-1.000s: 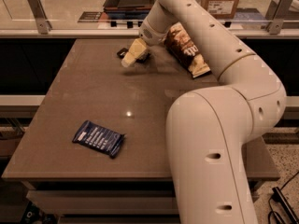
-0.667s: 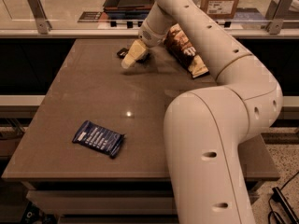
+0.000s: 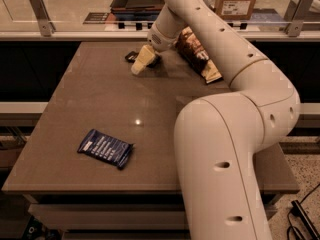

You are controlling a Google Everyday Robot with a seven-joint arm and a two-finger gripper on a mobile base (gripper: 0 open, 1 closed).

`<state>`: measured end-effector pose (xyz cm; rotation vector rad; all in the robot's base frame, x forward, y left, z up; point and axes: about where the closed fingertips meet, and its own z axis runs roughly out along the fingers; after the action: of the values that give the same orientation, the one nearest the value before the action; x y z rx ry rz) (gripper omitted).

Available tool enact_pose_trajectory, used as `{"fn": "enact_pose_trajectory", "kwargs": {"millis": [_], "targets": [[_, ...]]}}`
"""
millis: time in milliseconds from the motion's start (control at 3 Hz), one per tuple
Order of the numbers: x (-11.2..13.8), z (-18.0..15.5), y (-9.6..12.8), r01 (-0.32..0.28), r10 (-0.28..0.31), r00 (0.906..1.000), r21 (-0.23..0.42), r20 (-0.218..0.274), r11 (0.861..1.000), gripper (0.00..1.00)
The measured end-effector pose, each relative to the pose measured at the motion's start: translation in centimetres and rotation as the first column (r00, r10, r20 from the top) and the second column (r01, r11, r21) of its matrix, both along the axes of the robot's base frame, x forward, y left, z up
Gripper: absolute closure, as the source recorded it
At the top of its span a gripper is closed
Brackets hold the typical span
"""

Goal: Move rxbar chocolate near rxbar blueberry

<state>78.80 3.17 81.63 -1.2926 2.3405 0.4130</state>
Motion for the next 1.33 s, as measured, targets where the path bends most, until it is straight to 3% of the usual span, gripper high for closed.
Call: {"fn": "enact_pose_trajectory", "kwargs": {"millis": [1000,1333], "targets": [[0.0,0.6,0.2,-0.003,0.003,1.0,-0.001,-0.005,1.0,0.88],[0.0,0.7,0.2,-0.003,0.003,1.0,-0.001,-0.005,1.0,1.0]]}}
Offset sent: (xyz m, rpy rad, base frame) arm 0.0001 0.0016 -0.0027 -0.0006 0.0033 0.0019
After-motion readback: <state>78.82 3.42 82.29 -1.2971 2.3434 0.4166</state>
